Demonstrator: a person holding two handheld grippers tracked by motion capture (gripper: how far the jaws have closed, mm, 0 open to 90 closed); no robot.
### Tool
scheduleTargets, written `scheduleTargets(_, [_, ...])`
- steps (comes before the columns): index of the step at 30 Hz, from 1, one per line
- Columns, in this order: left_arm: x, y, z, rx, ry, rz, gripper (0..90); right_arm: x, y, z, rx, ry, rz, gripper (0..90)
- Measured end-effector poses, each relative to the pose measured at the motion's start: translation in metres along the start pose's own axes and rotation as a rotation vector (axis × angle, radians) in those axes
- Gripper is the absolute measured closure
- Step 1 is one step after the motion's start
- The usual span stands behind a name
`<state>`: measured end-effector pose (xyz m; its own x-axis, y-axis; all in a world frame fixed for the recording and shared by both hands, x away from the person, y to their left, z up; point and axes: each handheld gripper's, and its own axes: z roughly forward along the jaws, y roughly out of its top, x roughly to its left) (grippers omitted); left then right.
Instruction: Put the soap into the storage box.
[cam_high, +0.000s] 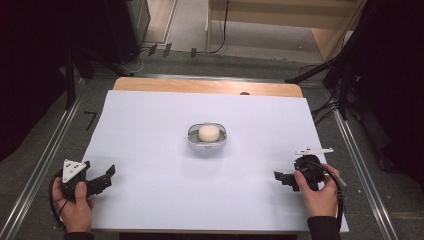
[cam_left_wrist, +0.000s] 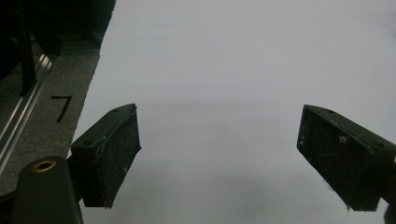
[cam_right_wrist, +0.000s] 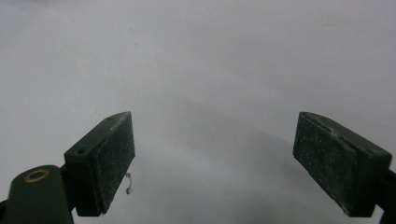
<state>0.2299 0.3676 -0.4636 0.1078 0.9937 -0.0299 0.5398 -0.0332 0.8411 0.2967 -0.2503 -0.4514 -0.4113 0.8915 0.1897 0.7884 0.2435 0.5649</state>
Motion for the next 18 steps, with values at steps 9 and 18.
scheduleTargets(9, [-0.001, 0.0, 0.0, 0.002, 0.003, 0.003, 14.2, -0.012, -0.019, -0.009, -0.039, -0.007, 0.003, 13.4])
scheduleTargets(18, [-0.001, 0.0, 0.0, 0.002, 0.003, 0.005, 14.2, -0.024, -0.036, -0.016, -0.065, -0.006, 0.012, 13.3])
